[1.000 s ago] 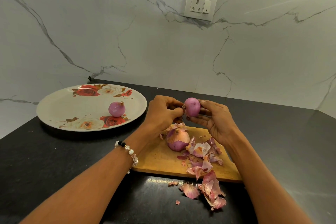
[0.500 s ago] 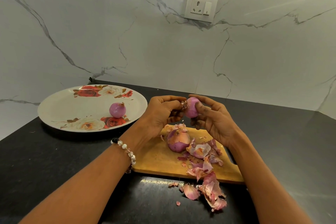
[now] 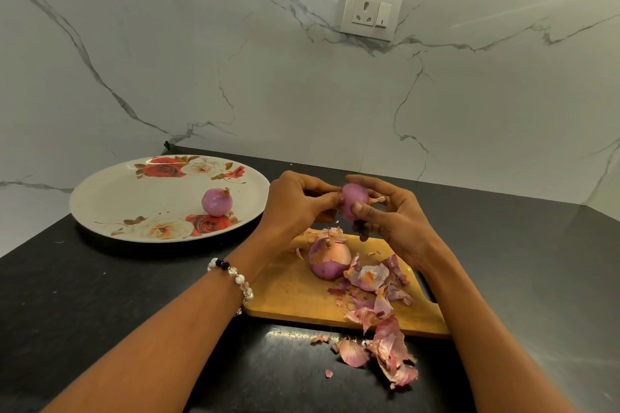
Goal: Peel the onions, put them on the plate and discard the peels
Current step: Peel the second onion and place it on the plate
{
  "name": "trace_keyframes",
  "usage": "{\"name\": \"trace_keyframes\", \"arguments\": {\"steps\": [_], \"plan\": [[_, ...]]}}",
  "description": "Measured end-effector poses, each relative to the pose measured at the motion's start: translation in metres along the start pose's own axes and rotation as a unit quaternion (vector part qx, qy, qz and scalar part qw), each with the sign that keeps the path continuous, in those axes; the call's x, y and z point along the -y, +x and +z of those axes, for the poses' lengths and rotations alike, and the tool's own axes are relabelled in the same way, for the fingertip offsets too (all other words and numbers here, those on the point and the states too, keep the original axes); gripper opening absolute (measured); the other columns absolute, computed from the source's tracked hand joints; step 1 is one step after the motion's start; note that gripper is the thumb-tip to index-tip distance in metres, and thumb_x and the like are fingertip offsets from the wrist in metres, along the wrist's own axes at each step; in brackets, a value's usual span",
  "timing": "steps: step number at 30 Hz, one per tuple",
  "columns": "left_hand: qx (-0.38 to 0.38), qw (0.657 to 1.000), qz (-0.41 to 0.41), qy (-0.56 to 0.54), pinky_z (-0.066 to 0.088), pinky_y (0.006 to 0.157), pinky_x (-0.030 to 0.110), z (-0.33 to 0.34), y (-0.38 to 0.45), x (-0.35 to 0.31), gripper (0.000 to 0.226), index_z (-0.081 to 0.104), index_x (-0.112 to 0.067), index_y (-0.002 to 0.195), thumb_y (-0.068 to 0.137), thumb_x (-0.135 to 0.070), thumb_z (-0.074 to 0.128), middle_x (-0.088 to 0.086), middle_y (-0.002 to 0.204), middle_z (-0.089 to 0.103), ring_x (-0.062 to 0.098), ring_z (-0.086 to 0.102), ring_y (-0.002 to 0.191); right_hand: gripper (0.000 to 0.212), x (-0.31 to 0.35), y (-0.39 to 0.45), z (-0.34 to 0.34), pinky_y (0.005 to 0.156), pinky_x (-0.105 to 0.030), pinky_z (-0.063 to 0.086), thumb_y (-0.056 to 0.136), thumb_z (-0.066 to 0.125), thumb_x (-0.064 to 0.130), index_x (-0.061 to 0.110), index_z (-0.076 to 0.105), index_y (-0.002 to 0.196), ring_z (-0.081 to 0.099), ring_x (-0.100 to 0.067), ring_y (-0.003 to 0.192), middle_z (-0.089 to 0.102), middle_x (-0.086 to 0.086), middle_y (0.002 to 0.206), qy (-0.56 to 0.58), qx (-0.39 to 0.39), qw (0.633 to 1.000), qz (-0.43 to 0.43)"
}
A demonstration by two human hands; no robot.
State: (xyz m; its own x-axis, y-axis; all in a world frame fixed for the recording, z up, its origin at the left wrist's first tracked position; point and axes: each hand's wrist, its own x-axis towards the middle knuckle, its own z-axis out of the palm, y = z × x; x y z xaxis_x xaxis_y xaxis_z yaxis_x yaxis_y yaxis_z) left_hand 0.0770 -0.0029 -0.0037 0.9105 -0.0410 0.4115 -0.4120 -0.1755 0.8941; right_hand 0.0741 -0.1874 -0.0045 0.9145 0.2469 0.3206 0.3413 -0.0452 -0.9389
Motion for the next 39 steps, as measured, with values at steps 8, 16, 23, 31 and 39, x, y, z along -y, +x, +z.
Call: {"name": "trace_keyframes", "arguments": {"steps": [8,16,23,31,39], "plan": [[0.013,0.999,-0.027,-0.042,0.060,0.067,0.030,0.0012,-0.0013,0.0018,0.018,0.074,-0.008,0.097,0.080,-0.014,0.073,0.007,0.085,0.072,0.018,0.072,0.075,0.047,-0.0020,-0.0001,-0.0006,0.061,-0.034,0.058,0.078,0.074,0.016,0.017,0.067,0.124,0.069,-0.026,0.072,0.060,-0.014,0.118,-0.024,0.003,1.000,-0.006],[-0.016,0.999,-0.011,-0.026,0.059,0.065,0.023,0.0038,-0.0015,0.0058,0.013,0.073,-0.006,0.095,0.082,-0.008,0.072,0.004,0.083,0.071,0.016,0.071,0.074,0.047,-0.0018,-0.0012,0.0011,0.064,-0.034,0.061,0.077,0.074,0.017,0.018,0.066,0.123,0.070,-0.024,0.078,0.060,-0.009,0.116,-0.032,0.011,0.999,-0.008],[-0.019,0.998,-0.033,-0.059,0.060,0.067,0.027,0.0044,0.0011,0.0034,0.018,0.073,-0.006,0.095,0.081,-0.016,0.072,0.007,0.086,0.072,0.019,0.071,0.076,0.048,-0.0028,0.0008,-0.0009,0.068,-0.034,0.062,0.077,0.074,0.012,0.018,0.066,0.123,0.071,-0.027,0.084,0.061,-0.009,0.118,-0.015,0.015,0.999,-0.026],[-0.039,0.998,-0.021,-0.047,0.058,0.064,0.024,0.0085,-0.0011,0.0074,0.006,0.073,-0.009,0.087,0.081,-0.010,0.073,0.002,0.080,0.071,0.016,0.071,0.072,0.045,-0.0034,-0.0004,0.0001,0.071,-0.033,0.062,0.080,0.073,0.005,0.023,0.065,0.120,0.071,-0.025,0.099,0.065,-0.001,0.117,-0.028,0.028,0.998,-0.047],[-0.073,0.996,-0.033,-0.049,0.059,0.067,0.026,0.0099,0.0018,0.0080,0.007,0.072,-0.010,0.086,0.085,-0.017,0.070,0.002,0.082,0.070,0.017,0.070,0.077,0.048,-0.0028,0.0003,0.0016,0.073,-0.035,0.062,0.075,0.075,0.010,0.022,0.066,0.121,0.069,-0.029,0.101,0.066,0.001,0.116,-0.004,0.021,0.999,-0.048]]}}
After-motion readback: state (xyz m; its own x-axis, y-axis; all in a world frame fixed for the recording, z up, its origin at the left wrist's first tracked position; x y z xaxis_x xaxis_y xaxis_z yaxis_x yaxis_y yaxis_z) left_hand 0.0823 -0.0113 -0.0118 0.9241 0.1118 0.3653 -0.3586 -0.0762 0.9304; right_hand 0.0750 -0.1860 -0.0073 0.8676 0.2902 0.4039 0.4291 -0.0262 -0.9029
